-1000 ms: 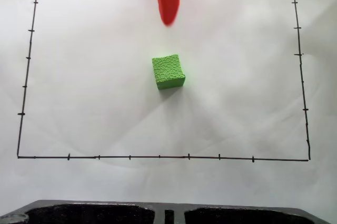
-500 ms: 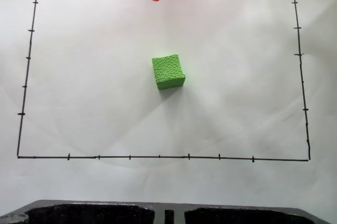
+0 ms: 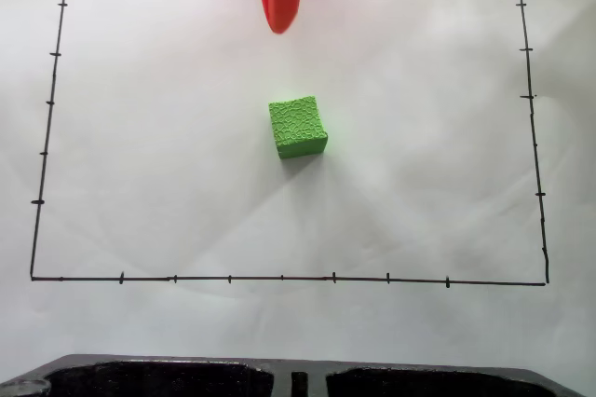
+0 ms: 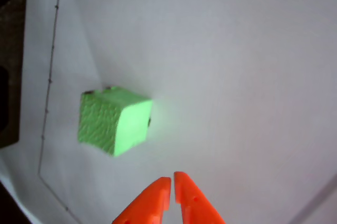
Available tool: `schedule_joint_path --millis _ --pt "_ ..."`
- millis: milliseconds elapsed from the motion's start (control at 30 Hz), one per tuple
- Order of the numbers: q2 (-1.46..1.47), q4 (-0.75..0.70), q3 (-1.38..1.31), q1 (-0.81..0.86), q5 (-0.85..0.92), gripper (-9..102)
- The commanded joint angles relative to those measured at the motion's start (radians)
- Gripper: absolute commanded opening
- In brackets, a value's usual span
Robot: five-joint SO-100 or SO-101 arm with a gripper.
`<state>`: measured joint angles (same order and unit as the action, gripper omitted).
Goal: Grasp the colored block, Place it on the black dot, and then return the arm to the default position.
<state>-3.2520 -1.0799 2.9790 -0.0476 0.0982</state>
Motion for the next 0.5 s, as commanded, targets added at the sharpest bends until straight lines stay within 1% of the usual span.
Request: schedule_joint_path --millis 0,133,467 --pt "-0.017 0.06 0.021 0.009 0.012 0" --pt "-0.017 0.1 0.034 0.012 -0.009 0" --pt "-0.017 0.107 0.035 0.015 -0.021 0"
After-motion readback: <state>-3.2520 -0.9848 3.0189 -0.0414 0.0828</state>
